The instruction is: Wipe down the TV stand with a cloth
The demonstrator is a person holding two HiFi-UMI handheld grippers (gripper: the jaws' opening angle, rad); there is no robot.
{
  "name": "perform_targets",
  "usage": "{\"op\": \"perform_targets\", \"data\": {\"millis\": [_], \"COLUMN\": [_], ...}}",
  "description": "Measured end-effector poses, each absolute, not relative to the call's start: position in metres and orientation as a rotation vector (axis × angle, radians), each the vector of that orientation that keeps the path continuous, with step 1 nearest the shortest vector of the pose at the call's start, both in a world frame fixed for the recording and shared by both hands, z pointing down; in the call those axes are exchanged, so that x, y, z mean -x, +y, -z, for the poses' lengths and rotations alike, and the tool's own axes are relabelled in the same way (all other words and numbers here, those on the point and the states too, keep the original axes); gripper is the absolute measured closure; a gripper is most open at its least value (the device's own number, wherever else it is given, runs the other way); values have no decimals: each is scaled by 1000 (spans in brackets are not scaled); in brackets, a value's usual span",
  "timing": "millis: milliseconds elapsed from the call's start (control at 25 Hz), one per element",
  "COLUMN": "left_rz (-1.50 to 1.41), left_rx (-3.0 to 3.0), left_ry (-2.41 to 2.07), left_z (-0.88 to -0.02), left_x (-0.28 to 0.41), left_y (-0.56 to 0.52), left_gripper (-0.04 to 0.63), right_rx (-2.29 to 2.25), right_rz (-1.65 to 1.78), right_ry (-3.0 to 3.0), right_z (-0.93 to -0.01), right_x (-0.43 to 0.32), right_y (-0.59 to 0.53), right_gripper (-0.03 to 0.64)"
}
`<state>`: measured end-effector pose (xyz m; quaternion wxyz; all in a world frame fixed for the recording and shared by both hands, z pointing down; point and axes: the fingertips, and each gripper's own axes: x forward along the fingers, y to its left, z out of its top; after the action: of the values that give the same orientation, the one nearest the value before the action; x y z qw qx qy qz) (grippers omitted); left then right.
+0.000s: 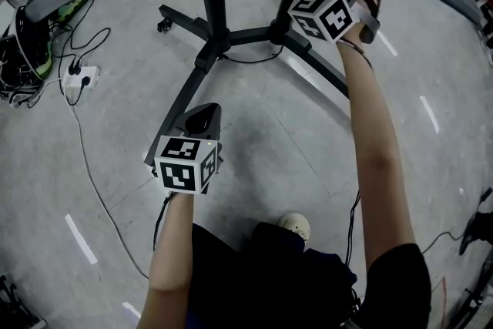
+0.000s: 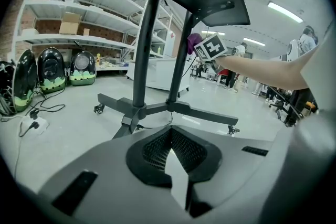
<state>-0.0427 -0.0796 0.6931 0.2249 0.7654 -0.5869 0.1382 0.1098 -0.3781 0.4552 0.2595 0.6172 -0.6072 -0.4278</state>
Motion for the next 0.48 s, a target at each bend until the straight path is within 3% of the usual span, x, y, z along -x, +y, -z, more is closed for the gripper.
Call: {"op": "perform_targets", "data": {"millis": [480], "left_rz": [-447], "left_rx": [-2075], "left_ry": [-1625], "left_z": [-709], "left_x": [43], "left_y": [-86], "left_gripper": [589], "right_rx": [-1581], "right_rz": [1047], "right_ry": [-1648], "right_z": [-545], "right_x": [-117], "right_y": [-404], "right_gripper": [511]}}
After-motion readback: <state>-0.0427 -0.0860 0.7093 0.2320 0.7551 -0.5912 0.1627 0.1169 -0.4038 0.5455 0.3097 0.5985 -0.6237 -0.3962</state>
